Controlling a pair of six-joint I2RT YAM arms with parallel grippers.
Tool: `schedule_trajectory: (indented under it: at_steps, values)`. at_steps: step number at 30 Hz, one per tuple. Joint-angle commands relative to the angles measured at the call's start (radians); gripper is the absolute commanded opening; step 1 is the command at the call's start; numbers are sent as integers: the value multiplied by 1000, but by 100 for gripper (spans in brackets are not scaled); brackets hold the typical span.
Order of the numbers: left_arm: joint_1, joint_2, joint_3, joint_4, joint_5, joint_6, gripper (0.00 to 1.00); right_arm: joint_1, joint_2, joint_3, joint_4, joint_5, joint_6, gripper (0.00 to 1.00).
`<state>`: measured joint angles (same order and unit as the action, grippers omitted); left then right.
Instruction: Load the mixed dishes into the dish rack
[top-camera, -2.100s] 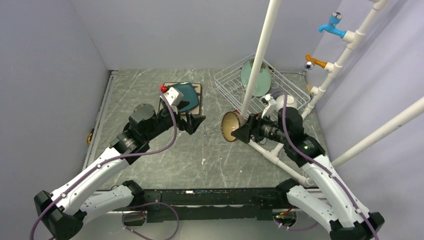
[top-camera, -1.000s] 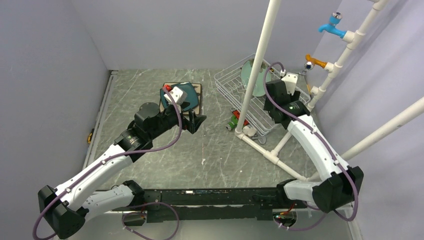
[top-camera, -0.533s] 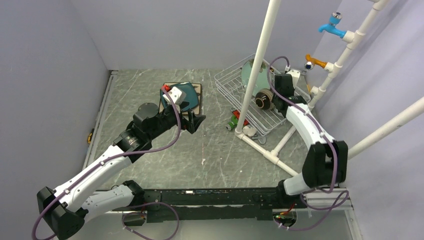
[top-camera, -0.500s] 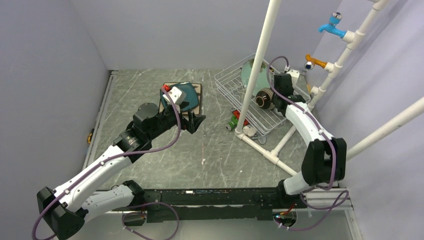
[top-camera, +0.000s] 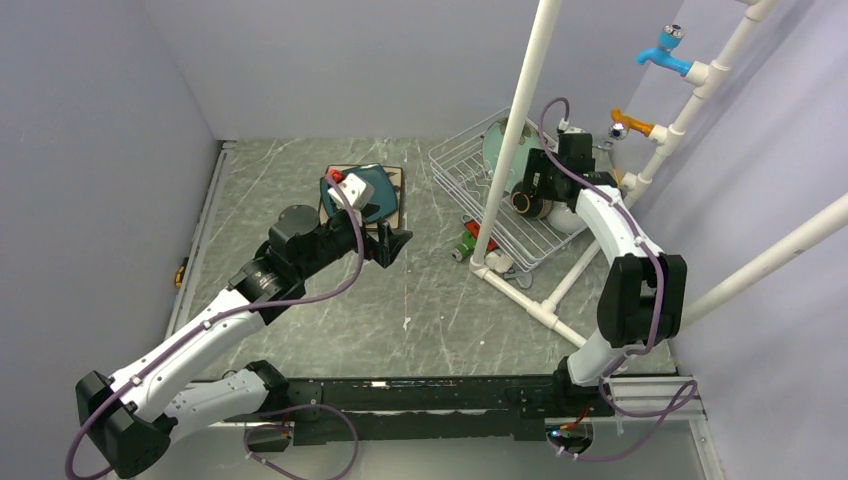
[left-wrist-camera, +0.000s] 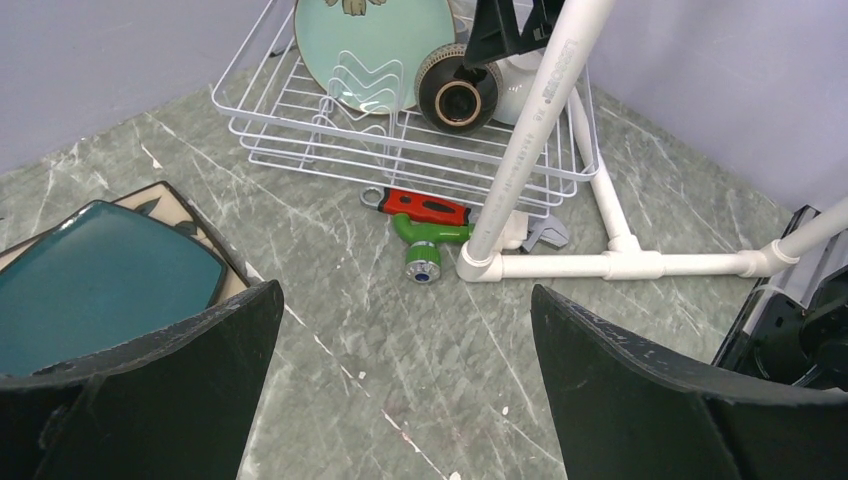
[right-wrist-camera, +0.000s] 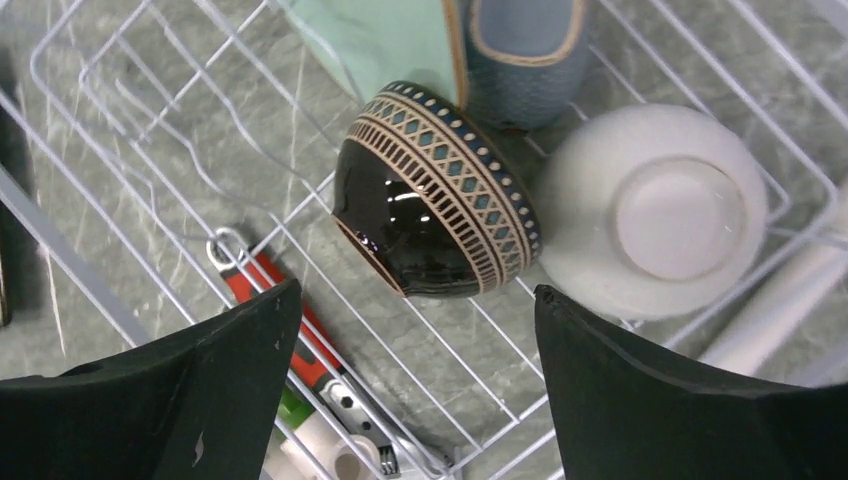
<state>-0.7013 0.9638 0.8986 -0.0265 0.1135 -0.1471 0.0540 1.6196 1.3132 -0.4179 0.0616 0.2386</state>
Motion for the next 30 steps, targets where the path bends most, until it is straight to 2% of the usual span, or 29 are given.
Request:
schedule_trajectory:
  at_steps: [1,7,13,18,21,30]
  values:
    - [5,9,36,28,22,-3,99,-47,58,38,52,-250,-139,89]
    - [4,13,37,28,21,0,99,-152,103,55,119,-463,-174,94]
    - [8,13,34,31,31,-5,99,-154,94,-1,173,-460,-290,95]
    - [13,18,32,37,44,-16,99,-154,94,-59,239,-465,-319,95]
    - [14,22,32,34,42,-16,99,-151,100,-70,258,-471,-347,100]
    - [17,41,36,36,52,-22,99,-128,76,-185,406,-406,-445,97]
